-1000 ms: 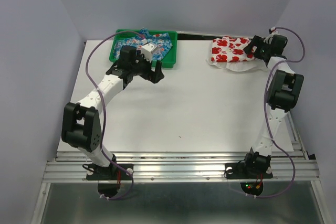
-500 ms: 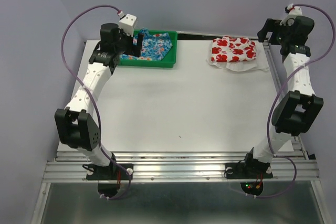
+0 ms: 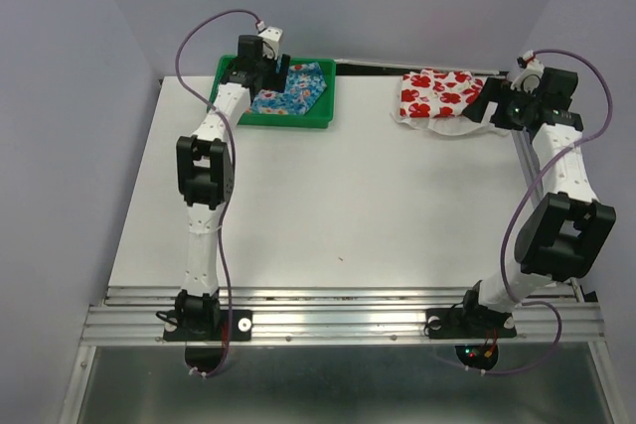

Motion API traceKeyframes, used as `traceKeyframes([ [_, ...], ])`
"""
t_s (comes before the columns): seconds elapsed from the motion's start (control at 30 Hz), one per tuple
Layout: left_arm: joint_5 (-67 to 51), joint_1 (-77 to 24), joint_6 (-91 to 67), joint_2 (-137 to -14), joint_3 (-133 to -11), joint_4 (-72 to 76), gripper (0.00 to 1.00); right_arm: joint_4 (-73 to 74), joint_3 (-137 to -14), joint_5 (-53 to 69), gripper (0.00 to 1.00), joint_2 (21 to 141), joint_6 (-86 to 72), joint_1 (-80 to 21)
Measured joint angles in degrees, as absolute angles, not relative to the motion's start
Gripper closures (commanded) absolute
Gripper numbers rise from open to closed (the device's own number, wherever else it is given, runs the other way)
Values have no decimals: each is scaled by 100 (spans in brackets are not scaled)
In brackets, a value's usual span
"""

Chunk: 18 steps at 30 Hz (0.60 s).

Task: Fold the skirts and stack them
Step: Grab the skirt from the pile

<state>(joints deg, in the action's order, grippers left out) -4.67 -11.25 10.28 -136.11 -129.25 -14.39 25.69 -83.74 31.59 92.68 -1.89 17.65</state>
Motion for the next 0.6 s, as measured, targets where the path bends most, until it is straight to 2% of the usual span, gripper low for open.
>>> traceKeyframes([
  [0.23,-390,-1127,978,-14477,-12980,-1439,7,2663,-8073,3247,0,9133,-287,1765],
  [0.47,-405,-1129,1026,-14822,-13273,-1625,7,2668,-8073,3245,0,9135,-301,1765],
  [0.6,-397,-1162,1122,-14927,-13714,-1900,12,2722,-8077,3245,0,9135,-298,1765],
])
